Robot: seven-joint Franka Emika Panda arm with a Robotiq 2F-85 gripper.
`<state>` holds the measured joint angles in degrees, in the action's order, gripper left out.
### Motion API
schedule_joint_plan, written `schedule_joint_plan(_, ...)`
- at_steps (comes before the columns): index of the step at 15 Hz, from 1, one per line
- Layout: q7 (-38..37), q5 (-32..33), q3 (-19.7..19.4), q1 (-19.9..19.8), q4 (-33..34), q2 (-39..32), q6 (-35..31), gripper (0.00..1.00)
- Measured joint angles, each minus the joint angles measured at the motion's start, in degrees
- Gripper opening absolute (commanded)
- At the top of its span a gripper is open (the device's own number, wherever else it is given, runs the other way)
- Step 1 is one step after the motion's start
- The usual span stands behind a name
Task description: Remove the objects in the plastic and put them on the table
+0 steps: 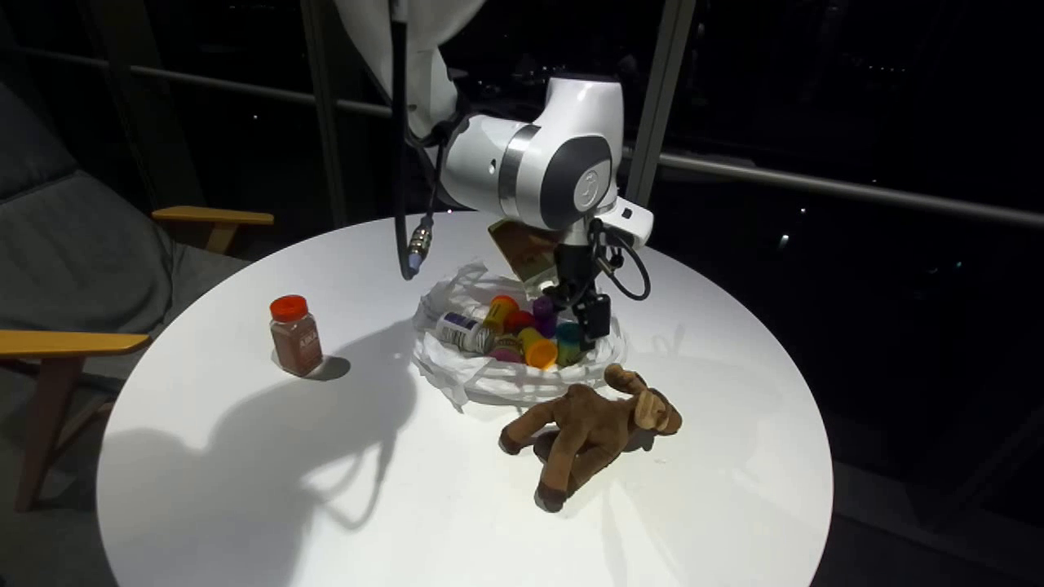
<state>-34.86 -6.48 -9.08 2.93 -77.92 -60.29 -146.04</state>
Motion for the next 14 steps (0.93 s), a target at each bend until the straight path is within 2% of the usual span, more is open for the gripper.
schedule_joint_plan(1,-0.58,0.0,-0.15,-0.21,0.96,-0.53,0.11,0.74)
schedule_joint_plan(5,-2.16,0.0,-0.42,-1.15,3.75,-2.52,1.73,0.42)
schedule_joint_plan(9,-2.85,0.0,-0.4,-1.7,5.77,-4.19,3.92,0.13)
schedule_joint_plan(12,-3.19,0.0,-0.38,-1.76,6.74,-4.5,5.09,0.07)
schedule_joint_plan(13,-3.31,0.0,-0.37,-1.76,7.12,-4.5,5.35,0.24)
schedule_joint_plan(14,-3.48,0.0,-0.36,-1.76,7.55,-4.5,5.59,0.36)
